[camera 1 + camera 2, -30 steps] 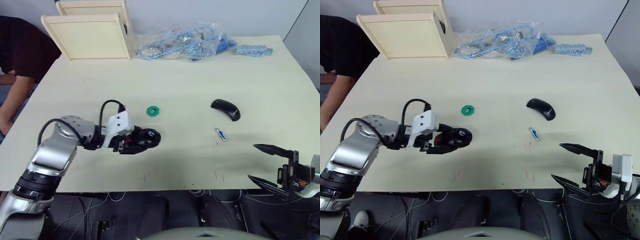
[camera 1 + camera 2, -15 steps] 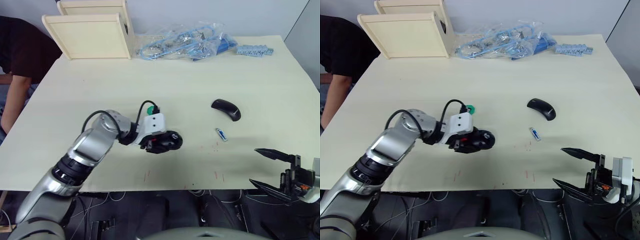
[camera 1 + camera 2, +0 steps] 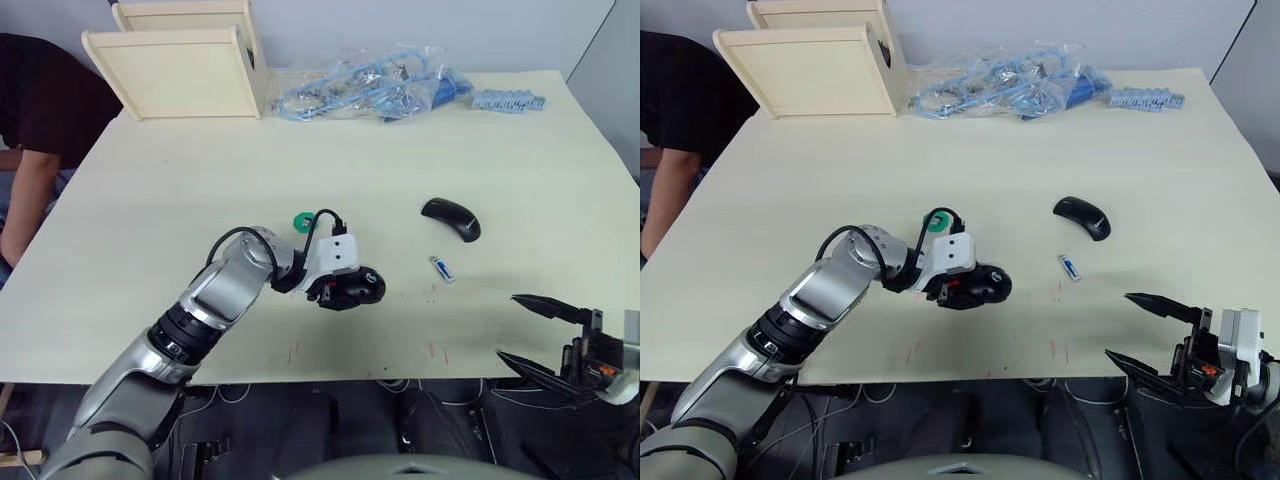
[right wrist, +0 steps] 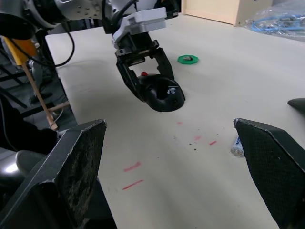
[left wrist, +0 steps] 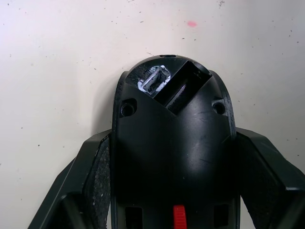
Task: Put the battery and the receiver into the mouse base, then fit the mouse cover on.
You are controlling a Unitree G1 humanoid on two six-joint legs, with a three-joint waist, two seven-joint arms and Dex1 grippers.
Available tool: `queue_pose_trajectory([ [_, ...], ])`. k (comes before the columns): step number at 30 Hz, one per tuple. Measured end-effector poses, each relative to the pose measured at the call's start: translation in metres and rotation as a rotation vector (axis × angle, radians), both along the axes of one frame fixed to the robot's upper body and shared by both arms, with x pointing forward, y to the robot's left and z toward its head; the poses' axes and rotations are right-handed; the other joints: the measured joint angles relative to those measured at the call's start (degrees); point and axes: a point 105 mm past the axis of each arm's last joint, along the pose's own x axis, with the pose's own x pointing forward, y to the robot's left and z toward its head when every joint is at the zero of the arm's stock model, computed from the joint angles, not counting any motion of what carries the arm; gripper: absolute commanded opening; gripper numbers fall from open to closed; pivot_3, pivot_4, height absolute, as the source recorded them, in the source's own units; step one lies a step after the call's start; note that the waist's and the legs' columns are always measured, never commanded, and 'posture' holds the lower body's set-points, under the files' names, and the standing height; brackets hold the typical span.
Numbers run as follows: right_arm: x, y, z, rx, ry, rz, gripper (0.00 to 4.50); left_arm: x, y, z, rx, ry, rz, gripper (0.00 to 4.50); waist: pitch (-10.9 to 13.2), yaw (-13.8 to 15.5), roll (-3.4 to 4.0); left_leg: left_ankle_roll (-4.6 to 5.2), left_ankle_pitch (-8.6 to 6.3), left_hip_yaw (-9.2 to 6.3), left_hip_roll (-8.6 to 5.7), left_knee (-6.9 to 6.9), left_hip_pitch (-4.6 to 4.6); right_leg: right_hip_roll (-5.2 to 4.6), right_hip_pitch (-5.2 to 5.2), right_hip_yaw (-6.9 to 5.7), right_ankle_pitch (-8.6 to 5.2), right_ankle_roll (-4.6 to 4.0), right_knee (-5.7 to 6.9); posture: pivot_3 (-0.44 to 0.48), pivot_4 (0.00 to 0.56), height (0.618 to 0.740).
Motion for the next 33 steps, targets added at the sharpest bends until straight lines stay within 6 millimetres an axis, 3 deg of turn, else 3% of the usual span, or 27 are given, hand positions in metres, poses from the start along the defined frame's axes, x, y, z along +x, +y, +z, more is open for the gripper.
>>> queue_pose_trajectory([
  [5, 0.007, 0.001, 0.003, -0.016, 0.01, -0.09, 4.5, 0.0, -0.001, -0.001, -0.001, -0.006, -0.008, 2.99, -0.1, 0.1, 0.08, 0.0, 0.0, 0.01, -0.01, 0.0, 0.01, -0.01, 0.02, 0.01, 0.0, 0.0, 0.0, 0.0, 0.15, 0.74],
  [10, 0.019, 0.007, -0.005, -0.1, 0.139, -0.196, 4.5, 0.0, -0.001, -0.001, 0.001, -0.007, -0.008, 2.99, -0.1, 0.1, 0.12, 0.0, 0.0, 0.0, -0.03, 0.0, -0.01, -0.01, 0.01, -0.01, 0.0, 0.0, 0.0, 0.0, 0.15, 0.74],
  [14, 0.036, 0.019, -0.002, -0.075, 0.153, -0.285, 4.5, 0.0, 0.0, -0.002, 0.006, -0.009, -0.003, 2.99, -0.2, 0.0, 0.1, 0.0, 0.0, -0.02, -0.02, 0.0, 0.02, 0.0, 0.02, 0.0, 0.0, 0.0, 0.0, 0.0, 0.15, 0.74],
  [16, 0.051, 0.035, -0.004, -0.093, 0.171, -0.333, 4.5, 0.0, -0.001, -0.002, 0.006, -0.011, -0.004, 2.99, -0.2, 0.0, 0.22, 0.0, 0.0, -0.01, -0.04, 0.0, 0.02, 0.0, 0.01, 0.02, 0.0, 0.0, 0.02, 0.0, 0.15, 0.74],
  [20, 0.067, 0.037, -0.012, -0.068, 0.221, -0.456, 4.5, -0.001, -0.003, -0.002, 0.004, -0.016, -0.009, 2.99, -0.2, 0.2, 0.18, 0.0, 0.0, -0.02, -0.06, 0.01, -0.11, -0.01, 0.0, -0.14, -0.01, 0.01, -0.09, 0.0, 0.15, 0.74],
  [23, 0.072, 0.043, -0.027, -0.076, 0.275, -0.499, 3.68, -0.001, -0.003, -0.002, 0.005, -0.017, -0.006, 2.99, -0.3, 0.2, 0.23, 0.0, 0.0, 0.0, -0.08, 0.01, -0.11, -0.03, 0.0, -0.13, -0.01, 0.01, -0.07, 0.0, 0.15, 0.74],
  [26, 0.078, 0.049, -0.034, -0.095, 0.271, -0.54, 2.45, 0.0, -0.002, -0.002, 0.009, -0.017, -0.002, 2.99, -0.3, 0.0, 0.24, 0.0, 0.0, 0.0, -0.08, 0.01, -0.07, -0.02, 0.0, -0.1, -0.01, 0.02, -0.03, 0.0, 0.15, 0.74],
  [33, 0.083, 0.054, -0.041, -0.134, 0.27, -0.586, 2.45, 0.0, -0.002, -0.002, 0.009, -0.011, 0.003, 2.99, -0.3, 0.0, 0.25, 0.01, 0.0, -0.01, -0.09, 0.01, -0.07, -0.03, 0.0, -0.1, -0.01, 0.02, -0.03, 0.0, 0.15, 0.74],
])
